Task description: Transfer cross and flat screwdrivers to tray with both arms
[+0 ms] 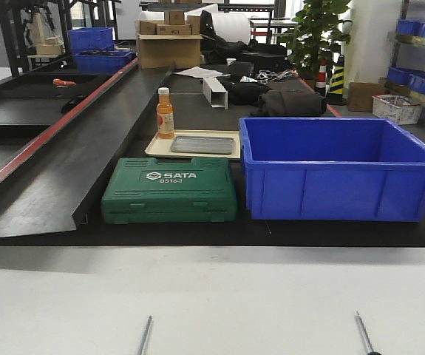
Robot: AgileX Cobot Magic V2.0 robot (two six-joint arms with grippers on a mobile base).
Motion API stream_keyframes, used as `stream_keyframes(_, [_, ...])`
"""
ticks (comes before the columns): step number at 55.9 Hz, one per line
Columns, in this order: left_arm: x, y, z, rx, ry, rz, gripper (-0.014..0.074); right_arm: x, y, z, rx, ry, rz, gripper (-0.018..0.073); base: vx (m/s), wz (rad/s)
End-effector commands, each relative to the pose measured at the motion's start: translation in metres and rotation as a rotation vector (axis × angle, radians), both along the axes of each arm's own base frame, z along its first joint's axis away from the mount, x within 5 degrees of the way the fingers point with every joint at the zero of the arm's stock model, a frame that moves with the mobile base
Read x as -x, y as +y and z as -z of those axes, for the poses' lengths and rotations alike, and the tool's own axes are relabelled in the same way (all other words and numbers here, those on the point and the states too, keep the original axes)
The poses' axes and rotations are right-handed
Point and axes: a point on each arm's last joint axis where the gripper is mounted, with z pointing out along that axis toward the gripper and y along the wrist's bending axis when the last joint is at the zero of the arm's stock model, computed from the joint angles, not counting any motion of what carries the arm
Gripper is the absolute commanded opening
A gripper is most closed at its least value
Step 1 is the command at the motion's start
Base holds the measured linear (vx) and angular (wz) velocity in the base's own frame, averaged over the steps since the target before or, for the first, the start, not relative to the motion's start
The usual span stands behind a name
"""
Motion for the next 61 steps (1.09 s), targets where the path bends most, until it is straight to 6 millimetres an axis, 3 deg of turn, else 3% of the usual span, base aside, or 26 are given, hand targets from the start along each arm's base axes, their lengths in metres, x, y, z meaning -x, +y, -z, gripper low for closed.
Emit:
stream_keyframes(1, [0.0003, -0.0003, -0.0159, 0.015, -0.109, 0.003, -0.0006, -0.0008, 0.0003, -0.0054, 0.015, -0.082, -0.004, -0.0008, 0.0, 0.0])
stream_keyframes(42, [0.0003, -0.0003, -0.0159, 0.012, -0.109, 0.003, -0.0006, -0.0008, 0.0003, -0.0054, 0.026, -0.081, -0.005, -0.0008, 0.0, 0.0])
stream_keyframes(54, [0.0003, 0.0, -0.0157, -0.04, -0.11, 0.006, -0.0006, -0.0008, -0.0003, -0.0056, 0.149, -0.08, -0.014, -0.0008, 0.0, 0.0])
stream_keyframes(61, [0.0002, 0.0009, -0.0157, -0.202, -0.118, 0.014, -0.0006, -0.0009, -0.0002, -0.0064, 0.142, -0.09, -0.014, -0.0008, 0.0, 0.0])
